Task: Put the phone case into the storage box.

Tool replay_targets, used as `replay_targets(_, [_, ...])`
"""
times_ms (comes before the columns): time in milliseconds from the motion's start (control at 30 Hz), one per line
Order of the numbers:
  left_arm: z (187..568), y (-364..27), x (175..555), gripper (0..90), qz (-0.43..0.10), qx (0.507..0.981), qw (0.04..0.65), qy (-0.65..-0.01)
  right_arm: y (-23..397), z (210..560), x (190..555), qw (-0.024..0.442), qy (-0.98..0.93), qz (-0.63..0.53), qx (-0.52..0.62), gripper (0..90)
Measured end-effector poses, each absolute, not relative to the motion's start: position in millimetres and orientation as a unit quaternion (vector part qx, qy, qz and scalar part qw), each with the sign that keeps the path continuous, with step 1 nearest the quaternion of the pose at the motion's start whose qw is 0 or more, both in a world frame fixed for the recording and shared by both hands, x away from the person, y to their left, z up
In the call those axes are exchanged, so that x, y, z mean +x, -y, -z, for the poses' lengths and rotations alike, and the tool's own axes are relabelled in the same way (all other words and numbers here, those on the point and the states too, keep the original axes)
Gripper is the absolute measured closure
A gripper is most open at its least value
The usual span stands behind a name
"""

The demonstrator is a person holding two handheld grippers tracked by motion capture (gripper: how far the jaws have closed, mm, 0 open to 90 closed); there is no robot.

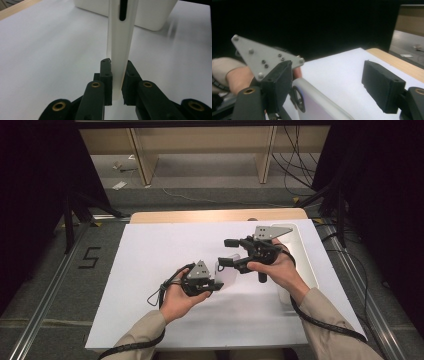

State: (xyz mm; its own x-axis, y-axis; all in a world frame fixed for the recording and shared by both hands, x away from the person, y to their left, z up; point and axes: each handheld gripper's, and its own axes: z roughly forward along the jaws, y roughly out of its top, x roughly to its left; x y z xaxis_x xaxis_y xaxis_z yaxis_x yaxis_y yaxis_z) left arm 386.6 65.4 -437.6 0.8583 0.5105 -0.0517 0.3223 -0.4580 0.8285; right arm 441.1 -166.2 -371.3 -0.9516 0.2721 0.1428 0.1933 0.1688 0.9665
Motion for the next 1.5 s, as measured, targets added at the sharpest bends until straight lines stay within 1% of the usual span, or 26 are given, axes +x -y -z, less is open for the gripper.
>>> replay_targets(233, [436,-71,390,80.9,-0.112,0.836,0.454,-0.288,176,372,447,0.068,-0.753,-0.624,0.197,23.4])
replay_targets(267, [436,-71,390,80.8,-0.113,0.834,0.454,-0.294,177,372,447,0.083,-0.752,-0.621,0.204,21.5])
replay_targets(333, [436,-73,391,80.8,-0.114,0.831,0.453,-0.302,178,372,448,0.093,-0.751,-0.618,0.211,16.7])
replay_targets(433, [436,-75,392,80.8,-0.117,0.829,0.450,-0.311,179,373,448,0.107,-0.753,-0.612,0.218,14.5])
replay_targets(567, [436,-76,393,80.8,-0.120,0.823,0.448,-0.327,179,376,449,0.121,-0.756,-0.601,0.230,7.3])
replay_targets(700, [435,-77,394,80.8,-0.124,0.817,0.447,-0.341,177,380,450,0.128,-0.757,-0.595,0.239,2.9])
replay_targets(833, [434,-77,394,80.8,-0.126,0.815,0.443,-0.351,174,385,450,0.137,-0.760,-0.585,0.247,0.7])
replay_targets(1233, [434,-72,395,80.7,-0.129,0.806,0.435,-0.381,167,385,446,0.146,-0.749,-0.594,0.255,0.3])
replay_targets(1500, [433,-65,396,80.8,-0.124,0.805,0.435,-0.383,159,388,442,0.146,-0.742,-0.598,0.264,0.2])
